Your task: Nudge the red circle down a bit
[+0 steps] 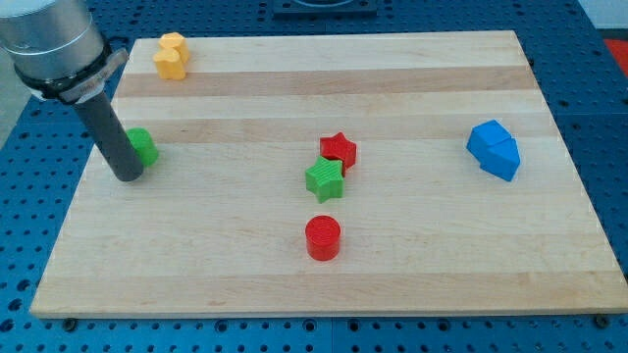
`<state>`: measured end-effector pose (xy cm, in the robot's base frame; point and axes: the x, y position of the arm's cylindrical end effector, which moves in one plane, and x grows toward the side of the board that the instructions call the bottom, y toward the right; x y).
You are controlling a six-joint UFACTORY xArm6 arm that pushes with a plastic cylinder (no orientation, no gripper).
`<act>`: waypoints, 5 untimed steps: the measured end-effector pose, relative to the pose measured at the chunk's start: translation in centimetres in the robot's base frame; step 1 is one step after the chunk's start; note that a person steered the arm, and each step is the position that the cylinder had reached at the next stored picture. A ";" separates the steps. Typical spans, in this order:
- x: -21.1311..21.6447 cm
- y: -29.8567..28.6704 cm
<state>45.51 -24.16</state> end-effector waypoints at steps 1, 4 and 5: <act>1.9 1.8; 7.6 18.7; 6.8 24.4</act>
<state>52.27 0.27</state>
